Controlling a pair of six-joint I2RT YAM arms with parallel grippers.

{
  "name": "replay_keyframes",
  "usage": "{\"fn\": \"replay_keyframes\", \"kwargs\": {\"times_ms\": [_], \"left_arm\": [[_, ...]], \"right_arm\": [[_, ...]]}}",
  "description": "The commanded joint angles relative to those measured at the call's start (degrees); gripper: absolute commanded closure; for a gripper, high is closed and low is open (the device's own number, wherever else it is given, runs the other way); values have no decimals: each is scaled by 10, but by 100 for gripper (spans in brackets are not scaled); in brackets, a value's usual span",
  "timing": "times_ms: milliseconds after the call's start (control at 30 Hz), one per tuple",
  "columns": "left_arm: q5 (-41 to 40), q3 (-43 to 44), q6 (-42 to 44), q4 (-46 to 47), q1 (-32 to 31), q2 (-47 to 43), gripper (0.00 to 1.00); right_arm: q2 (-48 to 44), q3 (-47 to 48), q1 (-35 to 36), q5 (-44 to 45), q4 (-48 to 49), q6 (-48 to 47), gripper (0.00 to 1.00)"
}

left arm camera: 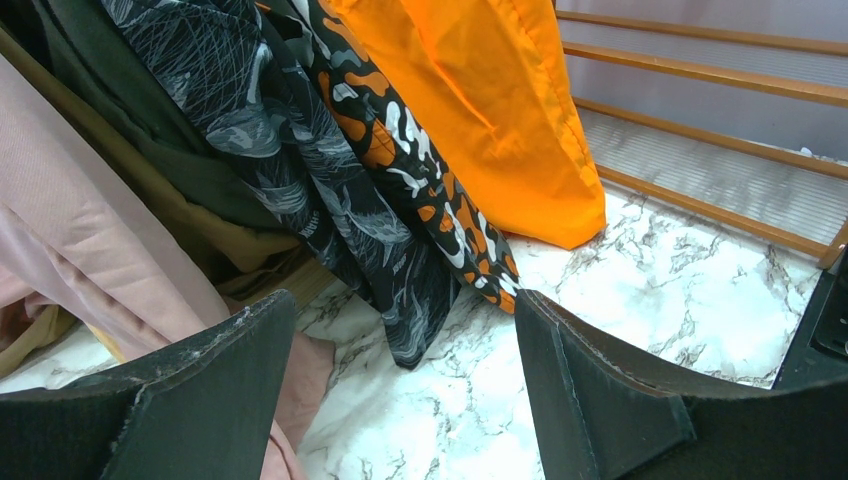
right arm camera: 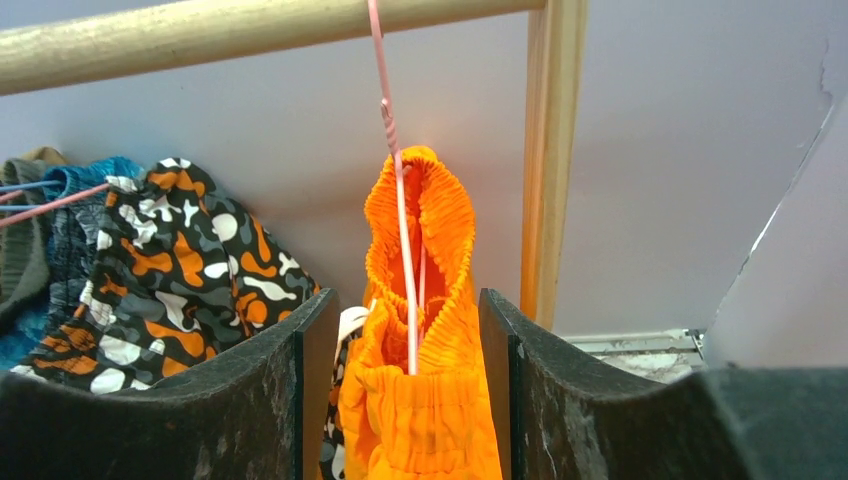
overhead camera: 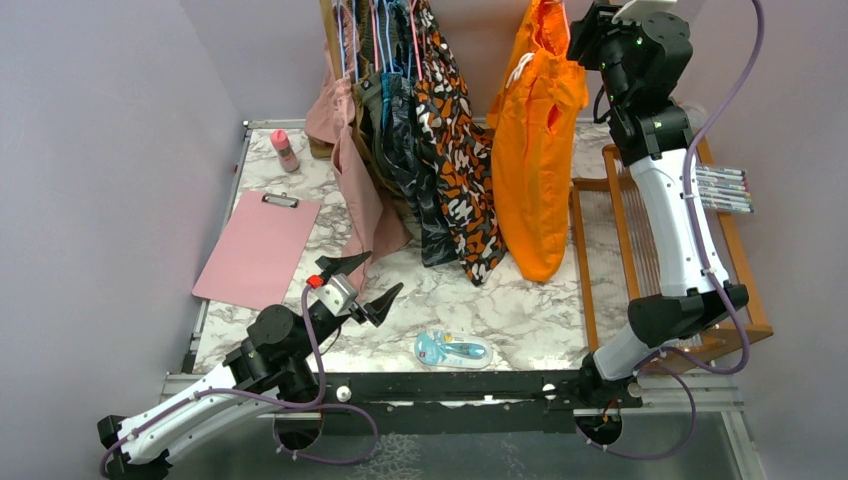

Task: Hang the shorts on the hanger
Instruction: Place the hanger at the clothesline.

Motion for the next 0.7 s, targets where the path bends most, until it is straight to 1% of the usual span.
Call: {"fn": "replay_keyframes", "kwargs": {"times_ms": [0,167,300,433,667], "left_arm": [[14,-2,-5,8,1,-2,17],[12,-2,-5,7,2,-1,17],[10,-2,-4,7,2,2,17],[9,-3,-4,9,2,4,17],[10,-3,-4,10,2,7,17]], "right_arm": [[-2,19,-4,0,-19,9,44],[25,36,-4,-12,-25,19,43],[43,45,-5,-1,-16,11,43],[54,37,-6,18,-1,-7,44],[67,27,-12,10,0,-4,46]]}}
